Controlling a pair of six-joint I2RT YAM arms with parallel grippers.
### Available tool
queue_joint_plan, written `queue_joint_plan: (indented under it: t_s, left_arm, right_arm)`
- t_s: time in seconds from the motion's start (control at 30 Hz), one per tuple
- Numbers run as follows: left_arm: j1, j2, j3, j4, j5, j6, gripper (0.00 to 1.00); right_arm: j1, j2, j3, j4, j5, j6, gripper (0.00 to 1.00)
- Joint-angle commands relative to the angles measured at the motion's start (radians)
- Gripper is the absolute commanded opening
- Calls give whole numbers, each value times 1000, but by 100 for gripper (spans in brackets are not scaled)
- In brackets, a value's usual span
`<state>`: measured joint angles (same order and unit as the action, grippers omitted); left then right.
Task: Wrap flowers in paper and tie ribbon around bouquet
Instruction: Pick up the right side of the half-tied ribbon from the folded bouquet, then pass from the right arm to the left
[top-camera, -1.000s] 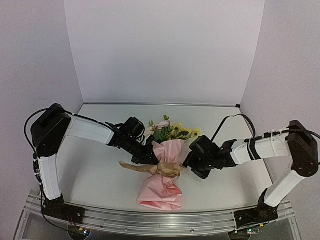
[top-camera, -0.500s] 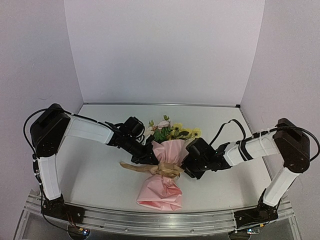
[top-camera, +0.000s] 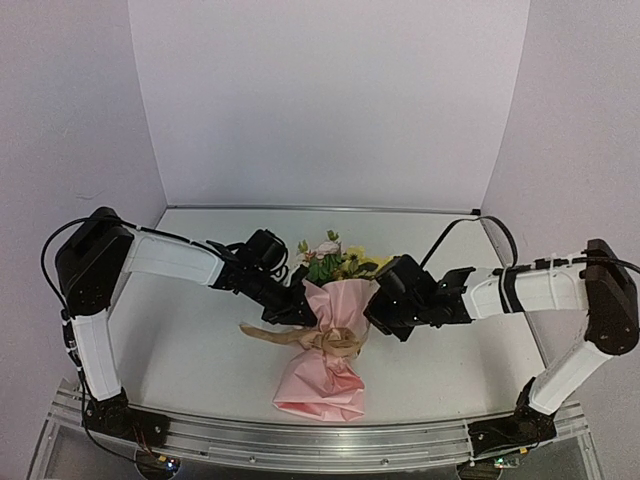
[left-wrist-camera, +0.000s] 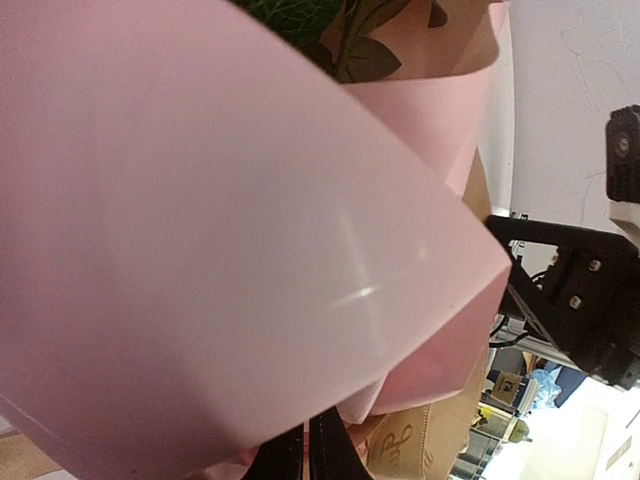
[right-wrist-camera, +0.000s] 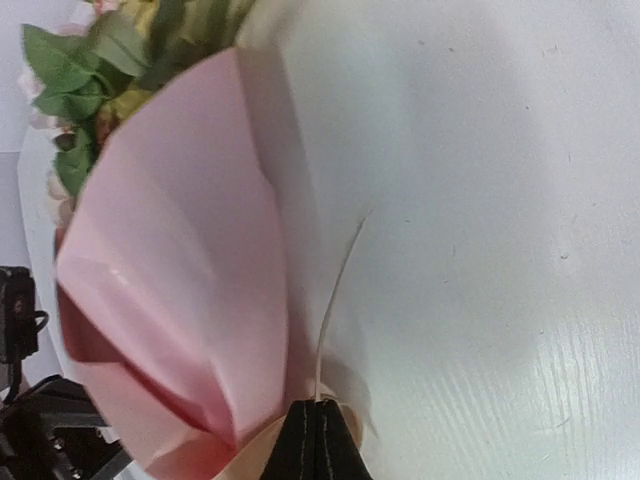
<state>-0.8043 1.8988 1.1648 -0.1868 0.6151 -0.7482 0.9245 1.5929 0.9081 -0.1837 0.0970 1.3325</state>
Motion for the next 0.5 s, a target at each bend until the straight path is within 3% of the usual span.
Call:
queue_joint_plan:
  t_s: [0.0,0.27,0.47]
  left_arm:
    - [-2,-64,29,-3,-6,28,4]
    - [-3,-77,32,-4,5,43,4]
    - [1,-180,-4,48,-3,91,16]
  right_arm:
    - [50,-50,116,-147,115,-106,0]
    - [92,-70,247,-274,211,-189,0]
    - [91,-15,406,-318,206,-270,0]
